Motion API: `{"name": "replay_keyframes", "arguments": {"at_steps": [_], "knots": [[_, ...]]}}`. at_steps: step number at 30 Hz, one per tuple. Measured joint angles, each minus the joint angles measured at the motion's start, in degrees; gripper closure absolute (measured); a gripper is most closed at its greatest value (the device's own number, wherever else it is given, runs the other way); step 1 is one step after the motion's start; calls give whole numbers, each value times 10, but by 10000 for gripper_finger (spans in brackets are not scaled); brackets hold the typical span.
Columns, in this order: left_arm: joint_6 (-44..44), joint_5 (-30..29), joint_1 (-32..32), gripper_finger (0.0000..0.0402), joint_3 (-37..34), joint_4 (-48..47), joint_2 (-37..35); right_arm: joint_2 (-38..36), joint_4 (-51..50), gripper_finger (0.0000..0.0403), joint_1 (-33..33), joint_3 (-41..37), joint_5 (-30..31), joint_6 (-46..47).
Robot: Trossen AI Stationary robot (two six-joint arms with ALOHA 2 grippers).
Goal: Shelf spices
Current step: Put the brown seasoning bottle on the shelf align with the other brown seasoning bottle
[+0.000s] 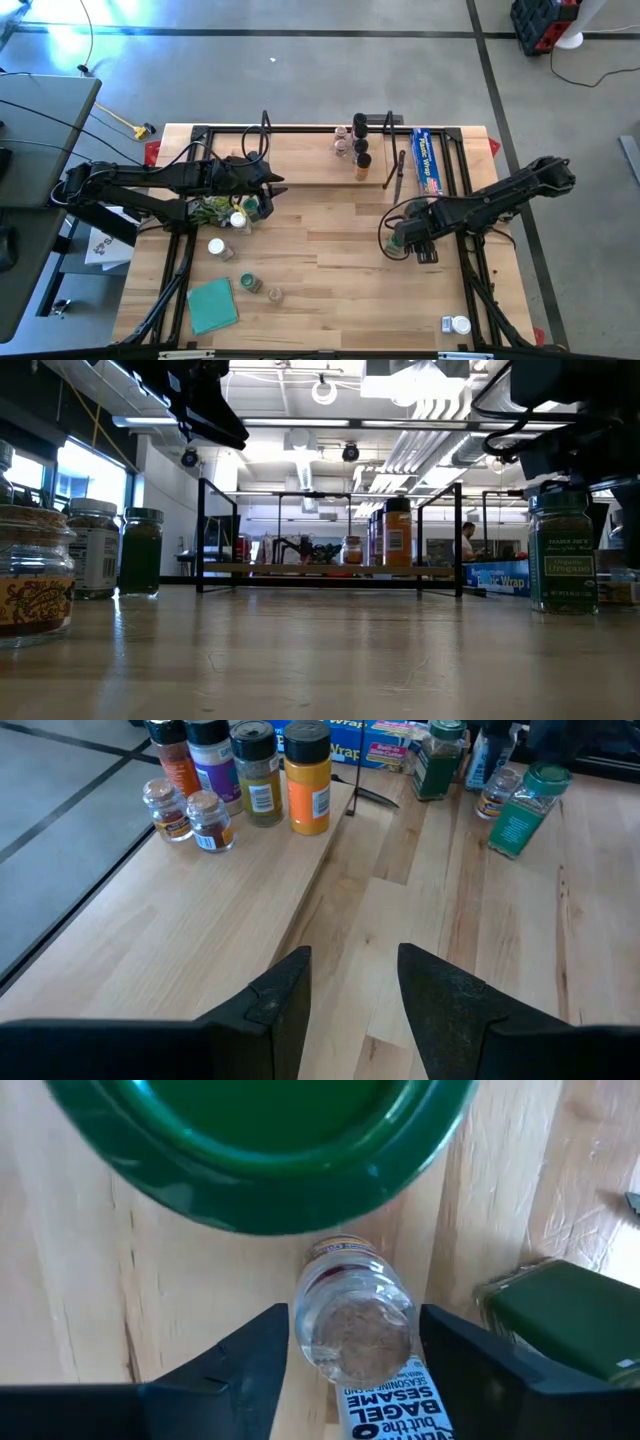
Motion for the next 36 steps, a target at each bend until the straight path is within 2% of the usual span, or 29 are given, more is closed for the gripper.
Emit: {"name": "replay_keyframes", "arguments": {"at_steps": [5,9,13,23,30,32,36], "knots": [[0,0,0,257,0,0,0,0,1,236,0,0,0,4],[1,0,0,257,0,0,0,-1,1,278,0,2,-3,43],[1,0,0,257,0,0,0,0,-7,295,0,20,-16,92],[1,2,0,257,1,1,0,0,-126,300,0,144,1,121],[3,7,0,257,1,2,0,0,-244,300,-23,229,61,151],[6,7,0,257,1,2,0,0,-252,300,-36,261,77,151],[6,7,0,257,1,3,0,10,-205,300,-69,316,106,130]]}}
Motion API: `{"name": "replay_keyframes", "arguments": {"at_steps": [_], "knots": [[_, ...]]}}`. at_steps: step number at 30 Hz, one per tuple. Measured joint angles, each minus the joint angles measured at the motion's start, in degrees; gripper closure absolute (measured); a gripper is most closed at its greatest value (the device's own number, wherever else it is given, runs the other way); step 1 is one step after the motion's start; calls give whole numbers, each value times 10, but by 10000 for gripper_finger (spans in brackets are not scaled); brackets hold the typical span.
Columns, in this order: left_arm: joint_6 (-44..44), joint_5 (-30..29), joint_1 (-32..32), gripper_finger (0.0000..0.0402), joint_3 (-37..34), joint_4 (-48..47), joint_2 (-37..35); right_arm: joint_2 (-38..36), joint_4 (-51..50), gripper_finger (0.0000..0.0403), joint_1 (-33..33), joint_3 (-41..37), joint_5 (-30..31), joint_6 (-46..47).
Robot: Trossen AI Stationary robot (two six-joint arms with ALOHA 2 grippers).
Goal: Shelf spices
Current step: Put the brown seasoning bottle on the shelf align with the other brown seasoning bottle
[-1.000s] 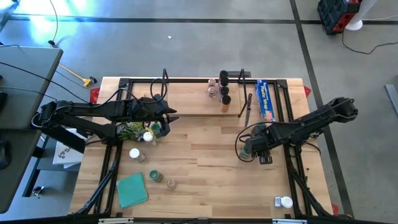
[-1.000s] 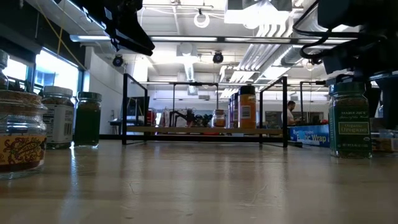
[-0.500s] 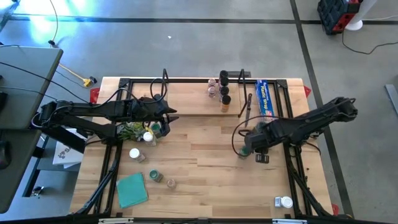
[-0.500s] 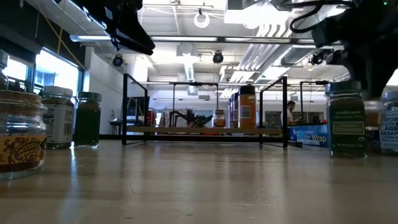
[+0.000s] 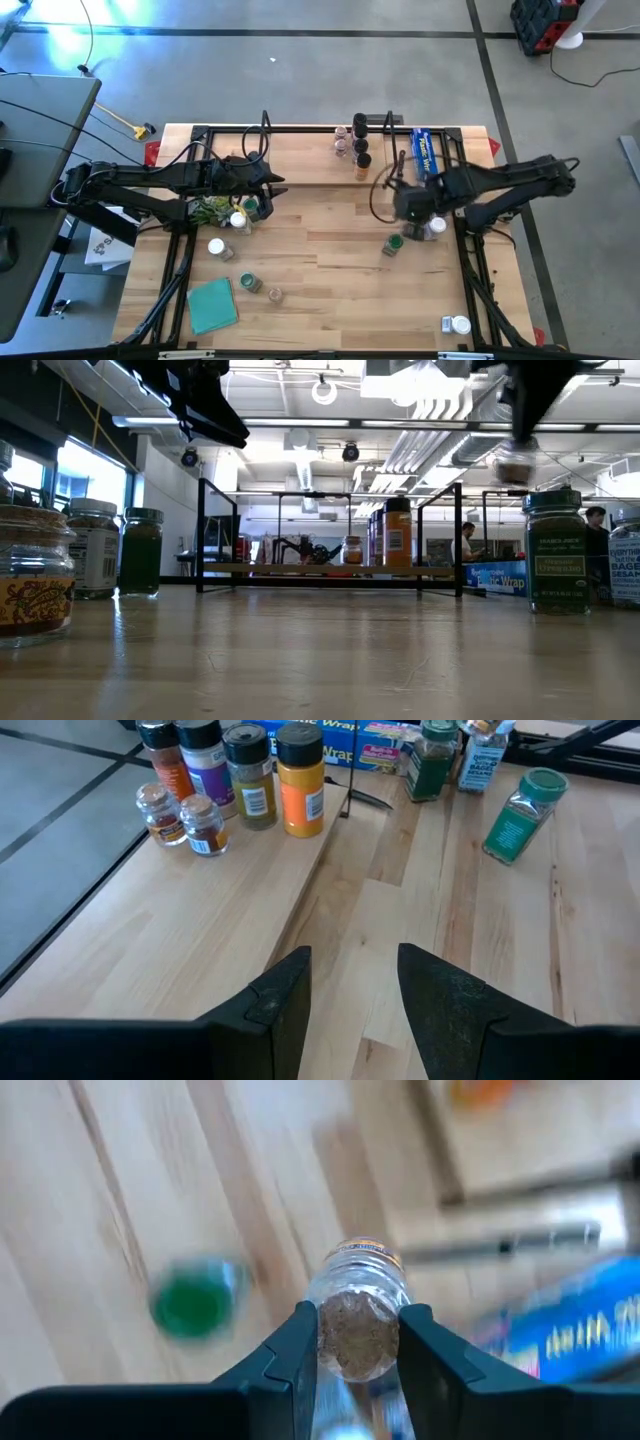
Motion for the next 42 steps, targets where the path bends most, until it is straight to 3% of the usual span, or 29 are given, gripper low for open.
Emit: {"name": "replay_keyframes", "arguments": {"at_steps": [4,8,16,21,31,42], "knots": [[0,0,0,257,0,1,0,57,87,300,-40,55,1,-71],[1,0,0,257,0,1,0,167,144,300,-77,140,-4,-169],[1,0,0,257,0,-7,0,396,104,300,-148,375,-23,-328],[1,0,0,257,0,-7,0,484,32,300,-197,465,-30,-377],[1,0,0,257,0,-8,0,517,6,300,-274,466,-60,-400],[4,0,0,257,0,-7,0,517,2,300,-304,465,-84,-400]]}}
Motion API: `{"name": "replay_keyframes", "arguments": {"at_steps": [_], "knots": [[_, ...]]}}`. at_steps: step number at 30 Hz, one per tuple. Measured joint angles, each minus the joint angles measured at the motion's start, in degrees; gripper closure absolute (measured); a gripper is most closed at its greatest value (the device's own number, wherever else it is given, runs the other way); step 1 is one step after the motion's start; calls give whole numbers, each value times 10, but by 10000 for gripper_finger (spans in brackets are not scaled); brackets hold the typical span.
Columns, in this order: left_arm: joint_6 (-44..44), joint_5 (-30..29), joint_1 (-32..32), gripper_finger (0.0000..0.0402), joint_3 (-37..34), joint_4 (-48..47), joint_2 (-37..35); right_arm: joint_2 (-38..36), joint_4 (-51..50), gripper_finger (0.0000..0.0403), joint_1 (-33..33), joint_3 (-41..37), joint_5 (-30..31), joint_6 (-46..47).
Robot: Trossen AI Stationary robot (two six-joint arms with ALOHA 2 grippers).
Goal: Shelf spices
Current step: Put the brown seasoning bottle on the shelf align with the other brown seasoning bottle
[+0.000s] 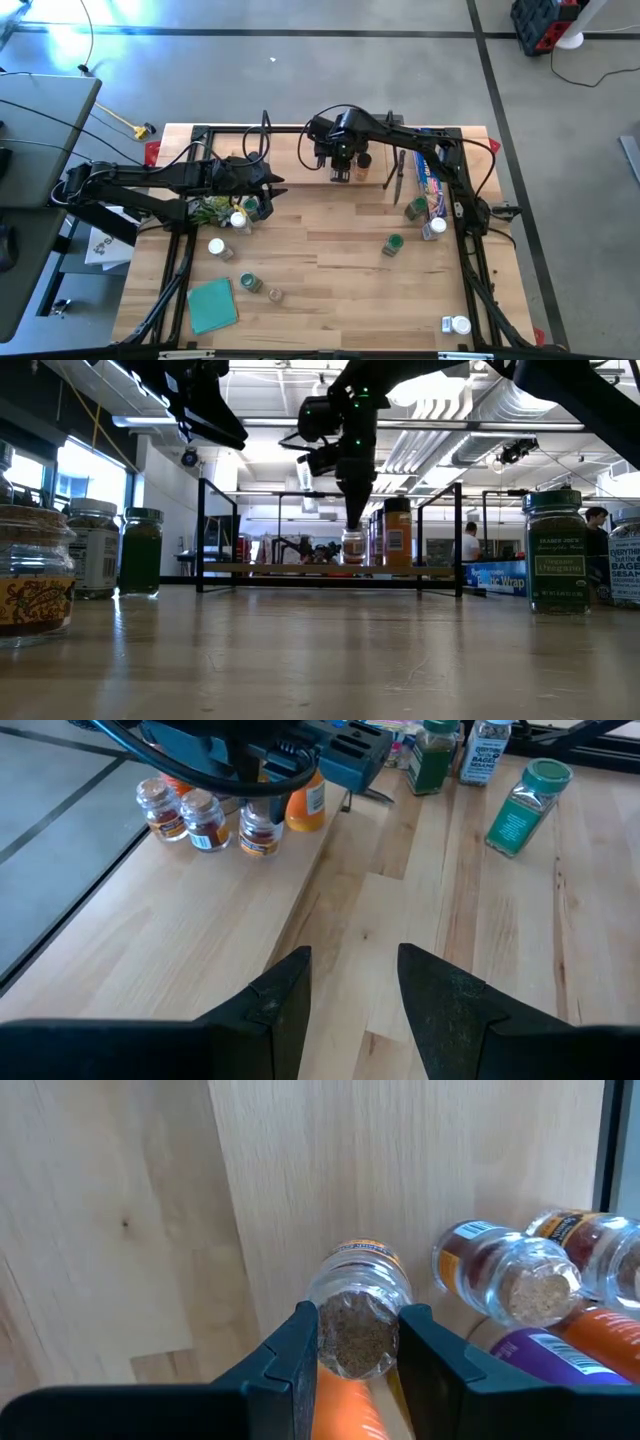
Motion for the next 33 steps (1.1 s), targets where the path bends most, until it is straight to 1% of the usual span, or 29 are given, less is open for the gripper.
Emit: {"name": "replay_keyframes", "arguments": {"at_steps": [6,13,17,31,33], "knots": [[0,0,0,257,0,0,0,0,0,295,0,0,0,-1],[0,0,0,257,0,0,0,17,1,244,-4,0,2,-2],[0,0,0,257,0,0,0,18,3,226,-9,0,2,-6],[0,0,0,257,0,4,0,19,9,221,-19,0,5,-12],[0,0,0,257,0,4,0,19,8,221,-19,0,15,-12]]}}
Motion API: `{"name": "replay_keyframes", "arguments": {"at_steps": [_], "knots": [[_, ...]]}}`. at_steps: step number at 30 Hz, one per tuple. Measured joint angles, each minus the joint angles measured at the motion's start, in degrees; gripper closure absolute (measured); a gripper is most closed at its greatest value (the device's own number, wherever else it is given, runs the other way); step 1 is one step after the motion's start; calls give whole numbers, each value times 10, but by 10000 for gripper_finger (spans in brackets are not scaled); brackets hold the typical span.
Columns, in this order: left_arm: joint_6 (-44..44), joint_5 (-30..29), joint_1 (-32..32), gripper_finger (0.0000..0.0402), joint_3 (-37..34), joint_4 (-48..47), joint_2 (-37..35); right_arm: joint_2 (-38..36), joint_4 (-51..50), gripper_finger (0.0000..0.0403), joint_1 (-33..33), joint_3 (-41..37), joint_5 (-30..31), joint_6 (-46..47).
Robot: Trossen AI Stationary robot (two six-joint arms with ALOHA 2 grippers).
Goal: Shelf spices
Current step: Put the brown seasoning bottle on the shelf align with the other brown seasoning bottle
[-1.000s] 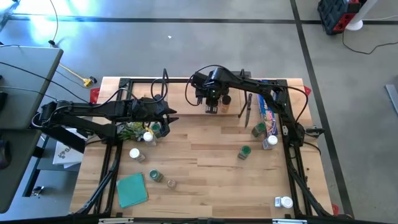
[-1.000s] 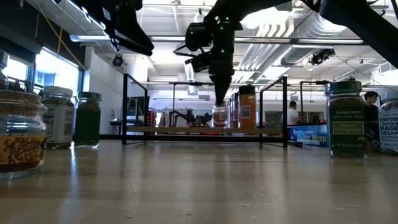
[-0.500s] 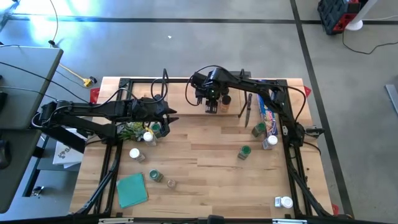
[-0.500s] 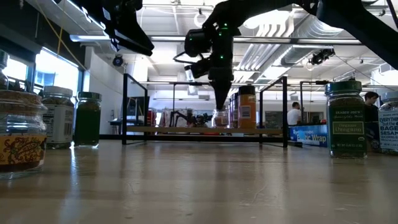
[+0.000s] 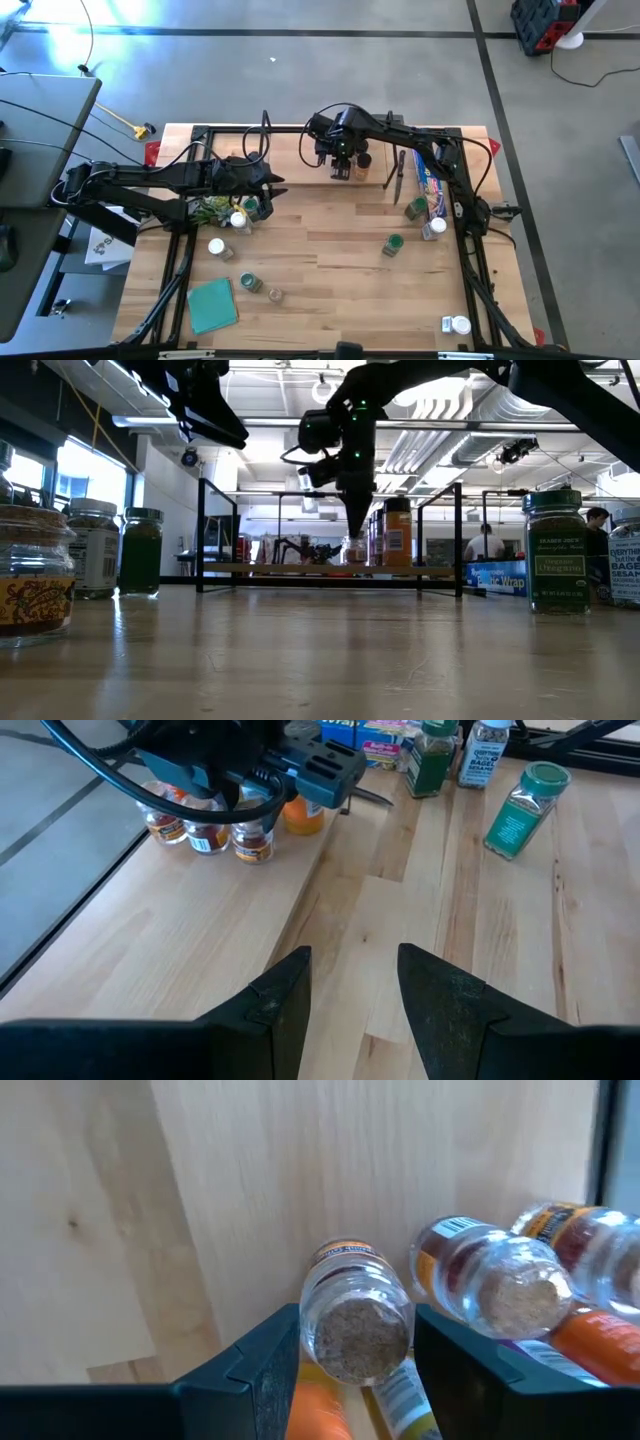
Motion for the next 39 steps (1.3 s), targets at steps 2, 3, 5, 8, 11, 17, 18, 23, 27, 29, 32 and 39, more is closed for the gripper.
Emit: {"name": "replay_keyframes", "arguments": {"at_steps": [2,3,5,8,11,17,18,23,27,29,32,39], "knots": [[-1,0,0,257,0,0,0,0,-3,221,0,0,7,0],[-1,0,0,257,0,0,0,0,-4,220,-1,0,7,0],[-1,0,0,257,0,0,0,0,-6,215,-3,0,2,0],[-1,0,0,257,0,0,0,-1,-14,195,-3,0,-1,0],[-5,0,0,257,0,0,0,-1,-13,169,-3,0,-2,0],[-6,0,0,257,0,0,0,-1,-12,151,-2,0,-2,-4],[-6,0,0,257,0,0,0,-1,-11,151,-1,0,-2,-4],[-6,0,0,257,0,0,0,-1,-6,151,-1,0,-3,-4],[-10,0,0,257,0,0,0,-4,-3,151,-1,0,-3,-4],[-11,0,0,257,0,0,0,-5,-8,151,-1,7,-3,-2],[-11,0,0,257,0,0,0,-6,-9,151,-1,26,-5,-2],[-11,0,0,257,0,-2,0,-9,-44,151,1,109,-7,-5]]}}
